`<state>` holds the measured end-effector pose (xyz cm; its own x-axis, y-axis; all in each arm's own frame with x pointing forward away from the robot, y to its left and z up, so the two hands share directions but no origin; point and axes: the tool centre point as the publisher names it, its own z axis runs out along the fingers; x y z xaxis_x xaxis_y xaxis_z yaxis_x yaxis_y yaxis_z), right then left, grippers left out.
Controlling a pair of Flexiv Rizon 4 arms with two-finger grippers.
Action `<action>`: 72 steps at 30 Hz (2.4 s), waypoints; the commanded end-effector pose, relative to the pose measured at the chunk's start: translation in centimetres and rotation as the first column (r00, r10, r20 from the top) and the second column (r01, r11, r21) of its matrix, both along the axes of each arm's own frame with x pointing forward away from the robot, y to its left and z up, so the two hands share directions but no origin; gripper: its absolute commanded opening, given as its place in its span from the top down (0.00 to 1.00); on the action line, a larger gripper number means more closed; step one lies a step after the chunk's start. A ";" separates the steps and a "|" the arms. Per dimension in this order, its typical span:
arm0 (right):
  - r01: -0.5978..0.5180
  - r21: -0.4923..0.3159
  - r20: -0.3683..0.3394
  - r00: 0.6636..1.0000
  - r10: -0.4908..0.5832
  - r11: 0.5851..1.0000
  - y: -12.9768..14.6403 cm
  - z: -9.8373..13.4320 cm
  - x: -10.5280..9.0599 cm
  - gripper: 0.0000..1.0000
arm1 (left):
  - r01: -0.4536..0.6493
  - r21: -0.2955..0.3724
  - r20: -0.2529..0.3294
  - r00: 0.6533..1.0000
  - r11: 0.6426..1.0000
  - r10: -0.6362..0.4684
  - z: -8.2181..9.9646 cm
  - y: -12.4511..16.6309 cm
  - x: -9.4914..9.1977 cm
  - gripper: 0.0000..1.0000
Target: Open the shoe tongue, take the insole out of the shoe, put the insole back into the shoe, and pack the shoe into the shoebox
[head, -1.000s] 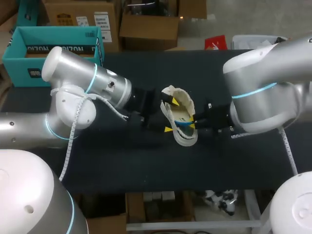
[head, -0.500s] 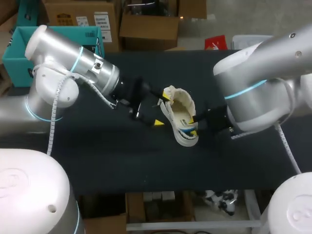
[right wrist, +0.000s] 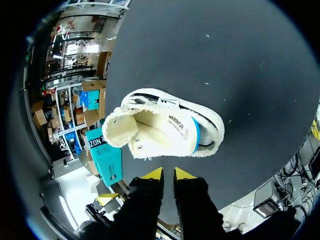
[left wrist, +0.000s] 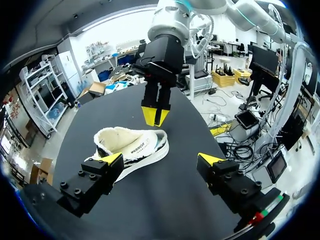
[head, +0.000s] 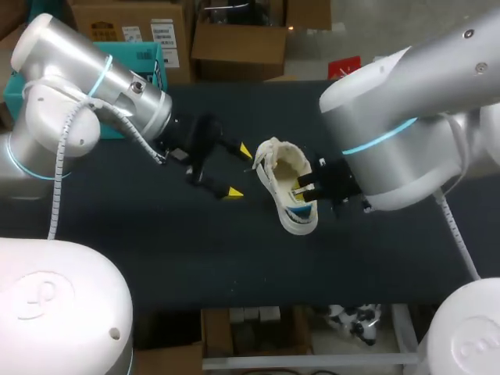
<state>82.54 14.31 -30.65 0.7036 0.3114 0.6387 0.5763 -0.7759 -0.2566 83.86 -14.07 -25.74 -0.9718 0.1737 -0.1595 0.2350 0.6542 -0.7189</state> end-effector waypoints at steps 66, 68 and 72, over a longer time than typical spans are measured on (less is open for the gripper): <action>-0.681 0.343 0.177 0.723 0.667 0.647 -3.7 3.8 3.6 0.97 | -0.291 0.319 -0.199 0.910 0.902 0.364 1.0 4.0 -4.8 0.00; -0.680 0.352 0.171 0.722 0.670 0.643 -4.2 4.1 3.5 0.95 | -0.291 0.319 -0.199 0.910 0.902 0.364 1.0 4.0 -4.8 0.00; -0.647 0.315 0.143 0.756 0.639 0.695 -4.3 4.7 2.6 0.00 | -0.467 0.377 -0.291 0.760 0.800 0.581 0.2 3.2 -3.9 0.00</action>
